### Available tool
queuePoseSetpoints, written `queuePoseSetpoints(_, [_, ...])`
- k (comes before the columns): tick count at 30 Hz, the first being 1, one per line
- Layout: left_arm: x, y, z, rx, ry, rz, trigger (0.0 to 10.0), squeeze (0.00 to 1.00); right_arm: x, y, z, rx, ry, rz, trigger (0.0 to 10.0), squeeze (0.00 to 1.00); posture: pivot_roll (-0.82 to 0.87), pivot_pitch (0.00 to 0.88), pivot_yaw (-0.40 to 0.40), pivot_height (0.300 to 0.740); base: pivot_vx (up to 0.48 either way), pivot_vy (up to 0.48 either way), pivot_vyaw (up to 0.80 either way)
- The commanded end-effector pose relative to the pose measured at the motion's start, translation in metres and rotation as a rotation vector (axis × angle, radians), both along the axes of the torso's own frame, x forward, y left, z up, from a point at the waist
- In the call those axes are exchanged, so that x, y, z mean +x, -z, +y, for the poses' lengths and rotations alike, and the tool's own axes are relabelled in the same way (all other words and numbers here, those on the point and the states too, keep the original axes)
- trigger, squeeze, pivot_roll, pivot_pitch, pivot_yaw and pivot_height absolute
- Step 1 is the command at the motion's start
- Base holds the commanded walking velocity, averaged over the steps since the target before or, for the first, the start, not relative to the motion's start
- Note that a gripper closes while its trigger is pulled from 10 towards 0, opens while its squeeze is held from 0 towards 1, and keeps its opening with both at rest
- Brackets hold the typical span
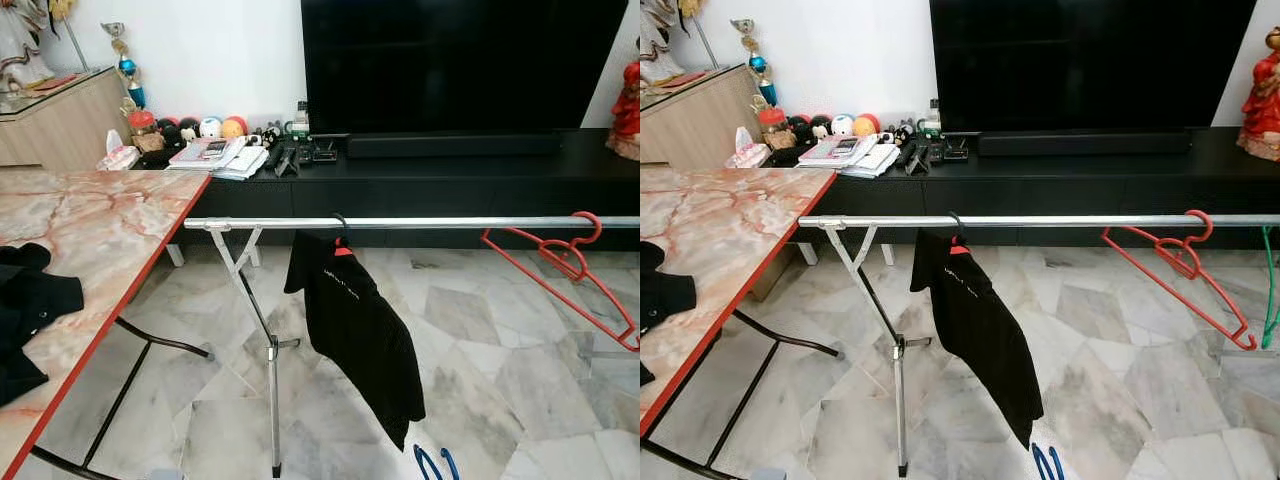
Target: Hang hanger
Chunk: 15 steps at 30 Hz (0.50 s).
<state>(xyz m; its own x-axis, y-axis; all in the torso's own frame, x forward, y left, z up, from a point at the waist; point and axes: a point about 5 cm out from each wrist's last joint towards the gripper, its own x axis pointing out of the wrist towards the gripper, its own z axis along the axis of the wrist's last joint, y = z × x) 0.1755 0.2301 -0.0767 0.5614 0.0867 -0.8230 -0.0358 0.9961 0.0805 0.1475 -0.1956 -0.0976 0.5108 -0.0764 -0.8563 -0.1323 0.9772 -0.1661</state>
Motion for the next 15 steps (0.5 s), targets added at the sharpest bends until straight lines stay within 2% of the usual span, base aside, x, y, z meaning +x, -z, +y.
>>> queuePoseSetpoints(1, [0.000, 0.002, -0.003, 0.016, 0.011, 0.008, 10.0, 0.00, 0.005, -0.002, 0.000, 0.002, 0.003, -0.024, 10.0, 0.00, 0.03, 0.000, 0.037, 0.740, 0.000, 0.000, 0.00])
queuePoseSetpoints(5, [0.005, 0.002, -0.012, 0.032, 0.104, 0.004, 10.0, 0.00, 0.006, -0.002, 0.001, 0.006, 0.003, -0.028, 10.0, 0.00, 0.03, 0.000, 0.037, 0.740, 0.000, 0.000, 0.00])
queuePoseSetpoints(11, [0.003, 0.003, -0.013, 0.030, 0.091, 0.001, 10.0, 0.00, 0.004, -0.001, 0.003, 0.006, -0.008, -0.018, 10.0, 0.00, 0.05, 0.000, 0.027, 0.740, 0.000, -0.309, 0.00])
queuePoseSetpoints(15, [-0.004, 0.007, -0.015, 0.027, 0.088, 0.019, 10.0, 0.00, 0.004, -0.001, 0.003, 0.006, -0.009, -0.018, 10.0, 0.00, 0.05, 0.000, 0.024, 0.740, 0.000, -0.330, 0.00])
